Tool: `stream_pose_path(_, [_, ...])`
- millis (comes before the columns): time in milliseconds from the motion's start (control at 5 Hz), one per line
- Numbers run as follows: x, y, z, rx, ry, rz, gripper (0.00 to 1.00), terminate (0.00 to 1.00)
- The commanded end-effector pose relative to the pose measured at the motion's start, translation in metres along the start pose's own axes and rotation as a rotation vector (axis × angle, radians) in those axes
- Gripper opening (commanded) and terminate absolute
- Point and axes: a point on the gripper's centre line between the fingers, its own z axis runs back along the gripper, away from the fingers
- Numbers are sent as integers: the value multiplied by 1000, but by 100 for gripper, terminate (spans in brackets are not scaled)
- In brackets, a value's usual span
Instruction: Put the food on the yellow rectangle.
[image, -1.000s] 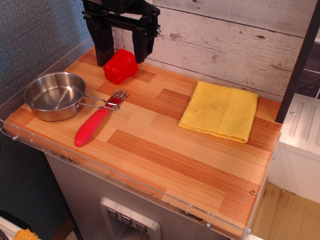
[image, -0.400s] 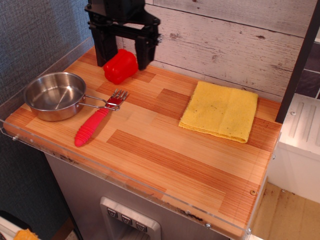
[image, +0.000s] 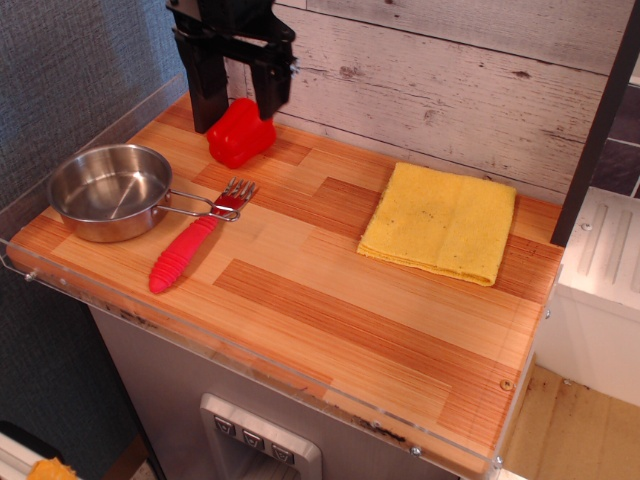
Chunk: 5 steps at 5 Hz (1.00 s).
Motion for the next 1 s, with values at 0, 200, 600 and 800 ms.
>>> stream_pose_path(0, [10, 38, -18, 41, -32, 84, 100, 0])
stream_pose_path(200, [7, 49, -30, 26, -8, 159, 100, 0])
stream_pose_path(600, [17, 57, -46, -5, 10, 127, 100, 0])
stream_pose_path(800, [23, 55, -51, -15, 6, 87, 100, 0])
